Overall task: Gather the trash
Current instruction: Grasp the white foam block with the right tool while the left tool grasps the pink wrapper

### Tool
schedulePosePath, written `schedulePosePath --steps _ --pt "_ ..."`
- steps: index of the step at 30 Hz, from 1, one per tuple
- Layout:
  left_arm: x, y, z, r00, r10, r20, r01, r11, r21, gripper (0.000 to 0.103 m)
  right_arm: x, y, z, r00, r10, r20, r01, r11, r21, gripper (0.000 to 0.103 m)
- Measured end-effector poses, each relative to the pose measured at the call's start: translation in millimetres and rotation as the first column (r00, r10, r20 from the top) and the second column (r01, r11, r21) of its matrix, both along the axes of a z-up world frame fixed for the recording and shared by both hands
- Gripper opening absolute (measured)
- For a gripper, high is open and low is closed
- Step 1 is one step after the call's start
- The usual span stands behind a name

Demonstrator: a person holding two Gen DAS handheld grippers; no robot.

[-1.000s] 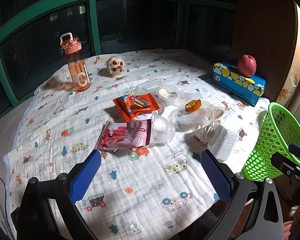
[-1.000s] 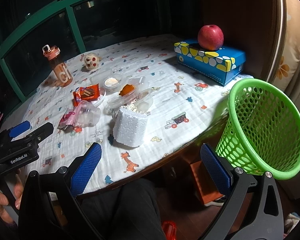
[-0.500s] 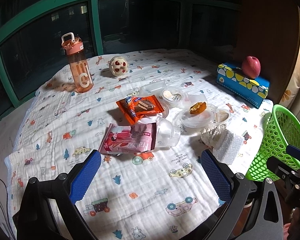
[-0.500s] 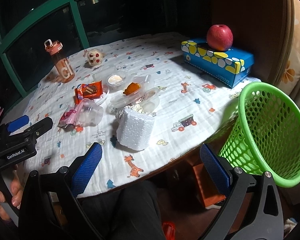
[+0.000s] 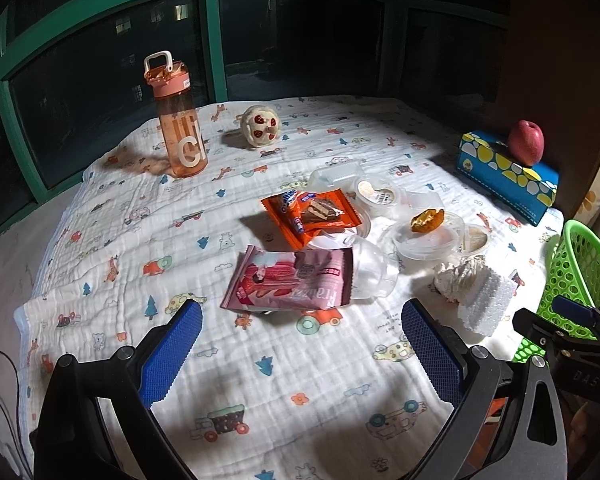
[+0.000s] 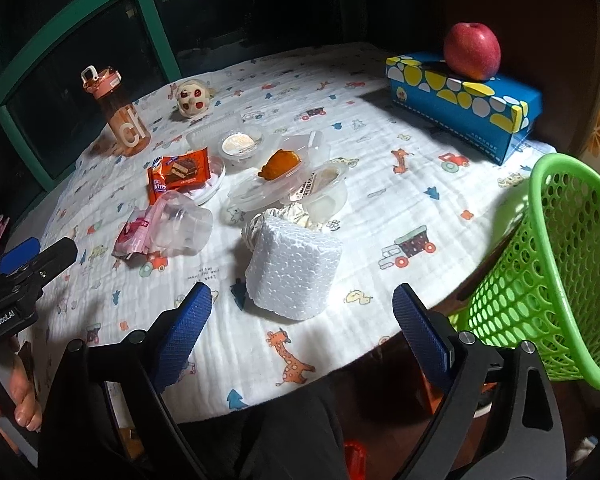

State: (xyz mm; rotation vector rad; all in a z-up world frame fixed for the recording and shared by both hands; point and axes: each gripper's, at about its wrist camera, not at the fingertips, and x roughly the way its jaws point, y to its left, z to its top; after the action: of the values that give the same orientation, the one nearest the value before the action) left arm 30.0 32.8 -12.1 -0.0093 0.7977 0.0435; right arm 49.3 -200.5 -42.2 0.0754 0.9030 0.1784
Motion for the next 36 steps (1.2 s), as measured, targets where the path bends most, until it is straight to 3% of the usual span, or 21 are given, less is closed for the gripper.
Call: schedulePosePath --steps 11,16,22,34,36 --pt "8 25 -17 0.999 0.029 -0.047 -0.030 0.999 -0.021 0.097 34 5 -25 0.997 -0.044 -0.069 0.048 0.998 0.049 0.087" --pt "13 28 -24 0.998 0.013 -0.058 -0.014 1.000 -0.023 0.097 45 9 -35 0.993 -0.062 -0.096 0.067 0.997 0.049 0.079" --pt "27 20 -35 0.996 -0.056 -0.070 0.059 0.997 0.043 0.097 49 9 -40 0.993 -0.057 -0.107 0.064 0.996 0.056 0.062" --pt "54 -7 -69 0.975 -0.193 -0.111 0.214 0.952 0.220 0.095 39 8 -26 0.997 -0.025 -0.073 0.029 0.998 0.063 0.062" --pt "57 -9 -71 0.972 -0.209 -0.109 0.229 0.946 0.228 0.090 36 6 -22 0.998 -0.023 -0.063 0.027 0.998 0.063 0.062"
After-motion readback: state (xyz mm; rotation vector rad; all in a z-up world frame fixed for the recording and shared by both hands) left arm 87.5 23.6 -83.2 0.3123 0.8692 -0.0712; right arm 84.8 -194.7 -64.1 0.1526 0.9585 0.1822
